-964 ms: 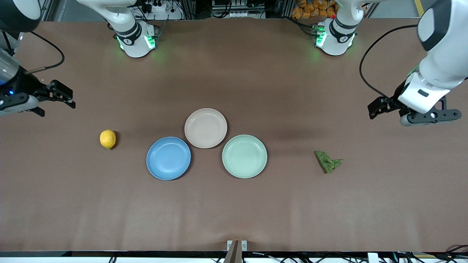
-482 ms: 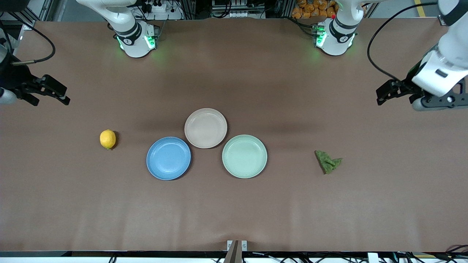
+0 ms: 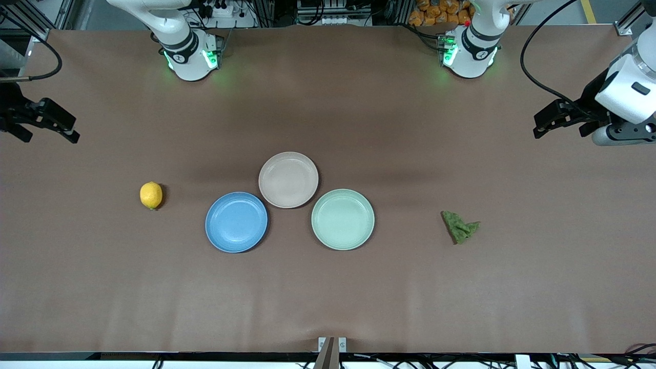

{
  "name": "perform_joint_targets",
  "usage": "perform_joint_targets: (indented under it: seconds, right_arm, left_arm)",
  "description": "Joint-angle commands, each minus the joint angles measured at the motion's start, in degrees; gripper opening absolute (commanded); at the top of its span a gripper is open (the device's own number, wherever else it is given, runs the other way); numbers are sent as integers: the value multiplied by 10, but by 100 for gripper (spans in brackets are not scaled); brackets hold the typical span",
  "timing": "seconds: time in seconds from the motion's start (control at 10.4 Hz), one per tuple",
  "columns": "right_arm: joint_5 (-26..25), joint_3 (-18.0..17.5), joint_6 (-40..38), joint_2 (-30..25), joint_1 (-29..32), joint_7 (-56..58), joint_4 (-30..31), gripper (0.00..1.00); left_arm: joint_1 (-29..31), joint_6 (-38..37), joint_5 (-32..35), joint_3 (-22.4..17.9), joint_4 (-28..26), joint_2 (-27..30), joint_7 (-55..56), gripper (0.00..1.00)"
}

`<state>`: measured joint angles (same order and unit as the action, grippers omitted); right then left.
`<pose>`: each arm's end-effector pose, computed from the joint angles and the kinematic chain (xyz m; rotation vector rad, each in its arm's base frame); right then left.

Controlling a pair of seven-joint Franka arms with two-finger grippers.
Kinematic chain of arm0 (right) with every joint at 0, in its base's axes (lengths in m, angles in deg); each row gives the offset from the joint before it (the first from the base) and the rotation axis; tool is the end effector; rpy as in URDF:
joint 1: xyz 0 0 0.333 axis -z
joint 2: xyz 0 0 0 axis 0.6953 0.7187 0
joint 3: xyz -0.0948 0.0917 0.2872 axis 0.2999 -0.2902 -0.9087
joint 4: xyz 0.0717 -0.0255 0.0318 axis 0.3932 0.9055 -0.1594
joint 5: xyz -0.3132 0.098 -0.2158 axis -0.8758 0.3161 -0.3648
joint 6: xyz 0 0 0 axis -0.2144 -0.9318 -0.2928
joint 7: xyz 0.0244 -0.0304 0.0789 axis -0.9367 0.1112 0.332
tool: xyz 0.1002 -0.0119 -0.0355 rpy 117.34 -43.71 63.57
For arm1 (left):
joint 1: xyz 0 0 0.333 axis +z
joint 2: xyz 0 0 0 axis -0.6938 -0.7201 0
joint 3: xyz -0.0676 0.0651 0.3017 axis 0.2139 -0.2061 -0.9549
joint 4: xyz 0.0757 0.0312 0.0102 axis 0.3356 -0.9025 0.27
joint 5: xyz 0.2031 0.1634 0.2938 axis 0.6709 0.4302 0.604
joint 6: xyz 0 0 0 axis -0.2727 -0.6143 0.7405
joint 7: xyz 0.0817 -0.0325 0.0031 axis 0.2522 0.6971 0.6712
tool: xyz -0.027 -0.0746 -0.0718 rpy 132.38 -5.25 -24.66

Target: Pick lemon and lettuce from blue and beige plates

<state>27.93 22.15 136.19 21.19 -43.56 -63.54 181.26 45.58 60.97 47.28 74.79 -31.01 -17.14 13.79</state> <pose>0.5417 -0.0022 0.6420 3.1352 -0.0750 0.1193 0.5485 -0.0775 0.6295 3.1194 0.0442 0.0107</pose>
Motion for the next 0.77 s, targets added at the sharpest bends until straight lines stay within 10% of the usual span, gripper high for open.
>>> perform_joint_targets:
  seconds: [0.0,0.68]
  right_arm:
    - [-11,4,-37,17,-6,-17,-27,100]
    - [-3,18,-60,19,-10,-18,-42,100]
  left_arm:
    - [4,-15,-5,-1,21,-7,-30,100]
    - [1,6,14,-2,33,-9,-57,100]
